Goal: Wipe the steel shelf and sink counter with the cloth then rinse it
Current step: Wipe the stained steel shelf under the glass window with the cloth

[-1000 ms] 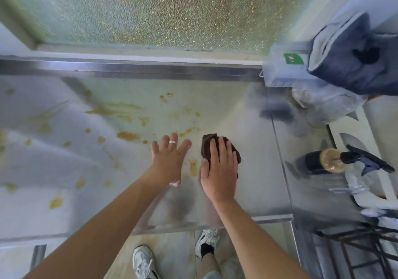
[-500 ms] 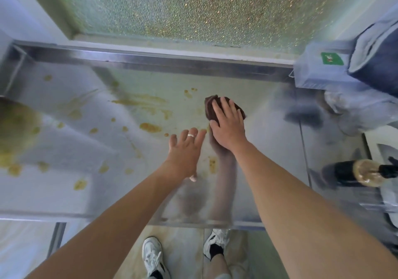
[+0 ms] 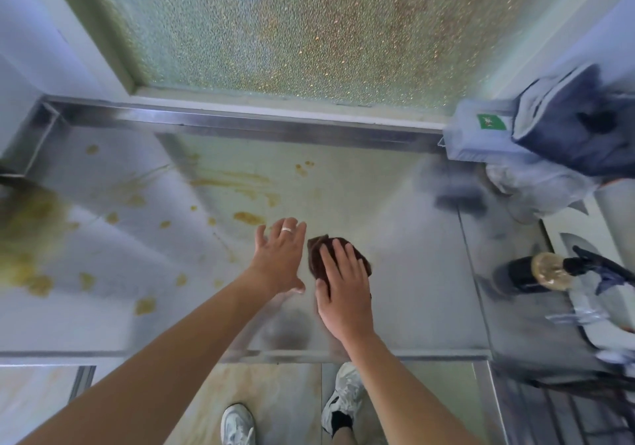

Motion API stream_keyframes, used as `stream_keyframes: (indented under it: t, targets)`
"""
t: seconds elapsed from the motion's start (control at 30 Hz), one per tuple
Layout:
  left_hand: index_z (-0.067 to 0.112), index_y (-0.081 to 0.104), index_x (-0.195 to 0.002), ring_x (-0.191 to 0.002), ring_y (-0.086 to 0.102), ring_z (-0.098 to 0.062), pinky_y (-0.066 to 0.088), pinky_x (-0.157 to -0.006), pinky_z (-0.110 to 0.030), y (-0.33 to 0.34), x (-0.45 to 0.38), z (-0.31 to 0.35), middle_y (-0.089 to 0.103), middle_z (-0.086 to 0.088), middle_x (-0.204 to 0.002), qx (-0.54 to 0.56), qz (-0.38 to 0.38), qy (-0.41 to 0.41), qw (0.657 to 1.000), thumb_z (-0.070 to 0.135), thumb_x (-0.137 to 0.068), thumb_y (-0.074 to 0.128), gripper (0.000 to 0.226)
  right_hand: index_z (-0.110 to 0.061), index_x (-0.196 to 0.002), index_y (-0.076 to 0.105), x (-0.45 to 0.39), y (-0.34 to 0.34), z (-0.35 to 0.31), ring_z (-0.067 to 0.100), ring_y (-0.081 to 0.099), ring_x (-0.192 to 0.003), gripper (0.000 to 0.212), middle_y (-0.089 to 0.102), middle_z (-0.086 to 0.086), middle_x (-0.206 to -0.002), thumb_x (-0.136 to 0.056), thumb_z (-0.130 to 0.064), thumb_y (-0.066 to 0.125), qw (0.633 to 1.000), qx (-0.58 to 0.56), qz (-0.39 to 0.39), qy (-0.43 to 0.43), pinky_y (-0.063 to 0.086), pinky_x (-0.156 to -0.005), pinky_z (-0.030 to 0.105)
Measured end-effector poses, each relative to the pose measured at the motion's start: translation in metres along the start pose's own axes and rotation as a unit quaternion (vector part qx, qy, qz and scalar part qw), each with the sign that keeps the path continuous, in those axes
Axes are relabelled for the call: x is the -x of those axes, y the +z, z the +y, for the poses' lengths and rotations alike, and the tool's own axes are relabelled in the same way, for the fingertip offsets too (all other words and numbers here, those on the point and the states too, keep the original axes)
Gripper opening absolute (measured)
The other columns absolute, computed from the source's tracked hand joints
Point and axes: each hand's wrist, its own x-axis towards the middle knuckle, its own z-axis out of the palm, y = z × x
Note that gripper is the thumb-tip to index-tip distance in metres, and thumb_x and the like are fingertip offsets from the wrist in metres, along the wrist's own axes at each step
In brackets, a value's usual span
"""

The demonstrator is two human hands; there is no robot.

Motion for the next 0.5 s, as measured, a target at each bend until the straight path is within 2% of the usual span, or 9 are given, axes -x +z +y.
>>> stream_keyframes:
  t: [0.17,0.3,0.4,0.5]
  targets:
    - [0.017,0.015,-0.151,-0.147,0.019,-0.027,0.018,-0.118,-0.056,-0.006,-0.007,-0.014,0.021,-0.005,-0.156,0.011,0.022,-0.002,1.000,0.061,-0.069,0.079,0.112,-0.026,-0.158,0.032,0.021,0.009,-0.007,0.020,0.013,-0.157,0.061,0.023,-0.002,-0.168,-0.098,-0.032,0.043,1.000,0.005,0.011,0.011,0.019,-0.126,0.047]
    - [0.017,0.030,-0.145,-0.145,0.026,-0.024,0.015,-0.118,-0.053,-0.015,-0.028,-0.017,0.030,-0.005,-0.154,0.023,0.053,-0.017,0.998,0.046,-0.088,0.061,0.071,-0.026,-0.159,0.027,0.010,0.008,-0.003,0.018,0.008,-0.157,0.062,0.017,-0.003,-0.169,-0.099,-0.034,0.039,1.000,0.008,-0.004,0.013,0.018,-0.126,0.047]
    - [0.017,0.036,-0.140,-0.142,0.030,-0.022,0.015,-0.119,-0.051,-0.017,-0.043,-0.015,0.035,-0.004,-0.151,0.031,0.082,-0.037,0.995,0.031,-0.090,0.053,0.054,-0.026,-0.160,0.027,-0.010,0.008,0.000,0.019,0.008,-0.157,0.063,0.017,-0.002,-0.169,-0.099,-0.034,0.040,1.000,0.005,0.002,0.011,0.018,-0.126,0.048]
    - [0.018,0.041,-0.133,-0.137,0.036,-0.020,0.018,-0.119,-0.049,-0.016,-0.057,-0.016,0.041,-0.002,-0.143,0.032,0.090,-0.053,0.994,0.025,-0.086,0.052,0.049,-0.026,-0.160,0.026,-0.048,0.006,0.004,0.020,0.007,-0.158,0.063,0.016,-0.003,-0.170,-0.099,-0.033,0.044,1.000,0.002,0.007,0.007,0.016,-0.126,0.048]
